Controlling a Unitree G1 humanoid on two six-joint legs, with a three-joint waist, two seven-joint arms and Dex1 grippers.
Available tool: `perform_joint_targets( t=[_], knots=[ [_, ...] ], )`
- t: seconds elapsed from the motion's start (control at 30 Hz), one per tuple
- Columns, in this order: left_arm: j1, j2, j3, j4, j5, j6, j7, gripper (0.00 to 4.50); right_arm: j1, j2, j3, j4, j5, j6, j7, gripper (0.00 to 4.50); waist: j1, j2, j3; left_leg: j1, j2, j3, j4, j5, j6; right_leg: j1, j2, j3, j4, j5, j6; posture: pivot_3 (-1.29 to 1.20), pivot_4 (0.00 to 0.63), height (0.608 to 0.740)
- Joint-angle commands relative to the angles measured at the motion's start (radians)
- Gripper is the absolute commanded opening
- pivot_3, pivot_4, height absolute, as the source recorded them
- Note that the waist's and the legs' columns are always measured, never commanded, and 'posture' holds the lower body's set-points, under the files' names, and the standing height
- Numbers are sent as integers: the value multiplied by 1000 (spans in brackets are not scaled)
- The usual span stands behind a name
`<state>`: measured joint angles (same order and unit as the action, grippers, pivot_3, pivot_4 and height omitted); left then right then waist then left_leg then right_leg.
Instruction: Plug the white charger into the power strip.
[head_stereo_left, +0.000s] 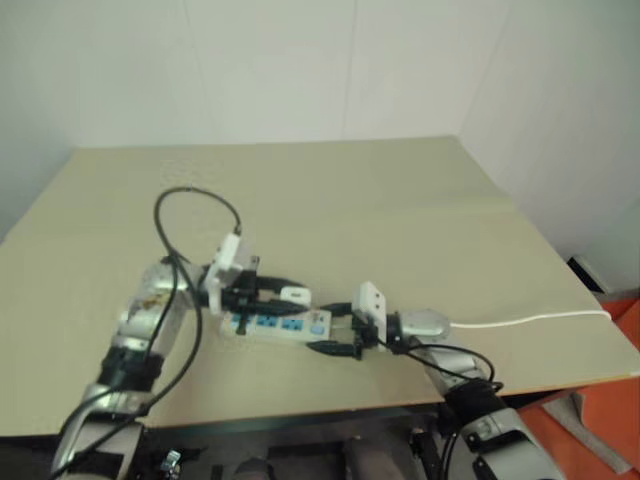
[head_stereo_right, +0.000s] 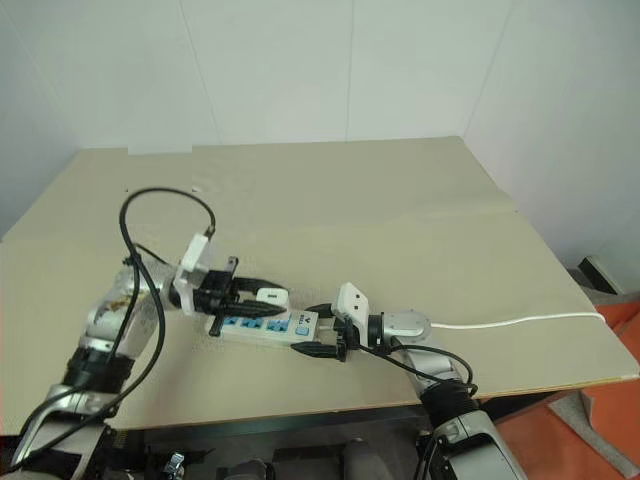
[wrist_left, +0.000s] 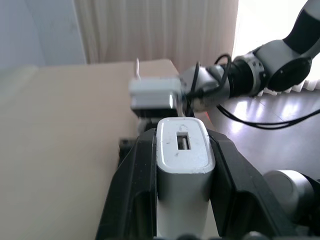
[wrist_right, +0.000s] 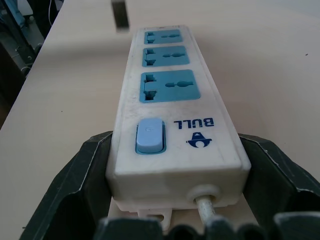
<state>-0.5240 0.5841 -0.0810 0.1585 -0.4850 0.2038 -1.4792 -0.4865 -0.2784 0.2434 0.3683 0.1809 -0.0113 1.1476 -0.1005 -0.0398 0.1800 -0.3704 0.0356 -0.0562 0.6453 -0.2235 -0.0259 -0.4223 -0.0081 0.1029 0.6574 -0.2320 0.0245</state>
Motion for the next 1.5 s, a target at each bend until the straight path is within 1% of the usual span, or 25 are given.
perform_joint_targets(
  t=[0.03, 0.17, 0.37, 0.57, 0.7, 0.97, 1.27, 1.5],
  knots=[
    [13, 0, 14, 18, 30, -40, 28, 1023, 2, 4, 12, 21, -8, 9, 1, 3437, 2, 0, 0, 0, 0, 0, 0, 0, 0, 0, 0, 0, 0, 0, 0, 0, 150, 740],
    [19, -31, 17, 29, 30, -38, 67, 1023, -3, 5, 11, 27, -7, 10, 5, 3437, 2, 0, 0, 0, 0, 0, 0, 0, 0, 1, 0, 0, -1, 0, 0, 0, 150, 740],
    [5, -47, 10, 51, 29, -30, 56, 1023, 2, 0, 13, 14, 3, 23, 24, 3437, 2, 0, 0, 0, 0, 0, 0, 0, 0, 1, 0, 0, -1, 0, 0, 0, 150, 740],
    [1, -45, 10, 43, 18, -13, 37, 1023, -10, -22, 28, 25, 13, 37, 96, 3437, 3, 0, 0, -1, 0, 0, 0, 0, 0, 0, 0, 0, -2, 0, 0, 0, 150, 740],
    [5, -41, 16, 34, 8, 5, 29, 1023, -33, -18, 24, 59, 10, 28, 103, 3437, 3, 0, 0, -1, 0, 0, 0, 0, 0, 0, 0, 0, -2, 0, 0, 0, 150, 740],
    [41, -57, 21, -10, -22, 25, 41, 1023, -33, -16, 29, 60, 11, 27, 108, 3437, 3, 0, 0, -1, 0, 0, -1, 0, 0, 0, 0, 0, -2, 0, 0, 0, 150, 740],
    [32, -63, 20, 1, -15, 17, 32, 1023, -23, -18, 31, 53, 11, 27, 111, 3437, 3, 0, 0, -1, 0, 0, -1, 0, 0, 0, 0, 0, -2, 0, 0, 0, 150, 740],
    [30, -53, 22, 18, -3, 0, 18, 1023, -11, -7, 36, 65, -3, -29, 94, 3437, 2, 0, 0, -1, 0, 0, -1, 0, 0, 0, 0, 0, -2, 0, 0, 0, 150, 740]
  ],
)
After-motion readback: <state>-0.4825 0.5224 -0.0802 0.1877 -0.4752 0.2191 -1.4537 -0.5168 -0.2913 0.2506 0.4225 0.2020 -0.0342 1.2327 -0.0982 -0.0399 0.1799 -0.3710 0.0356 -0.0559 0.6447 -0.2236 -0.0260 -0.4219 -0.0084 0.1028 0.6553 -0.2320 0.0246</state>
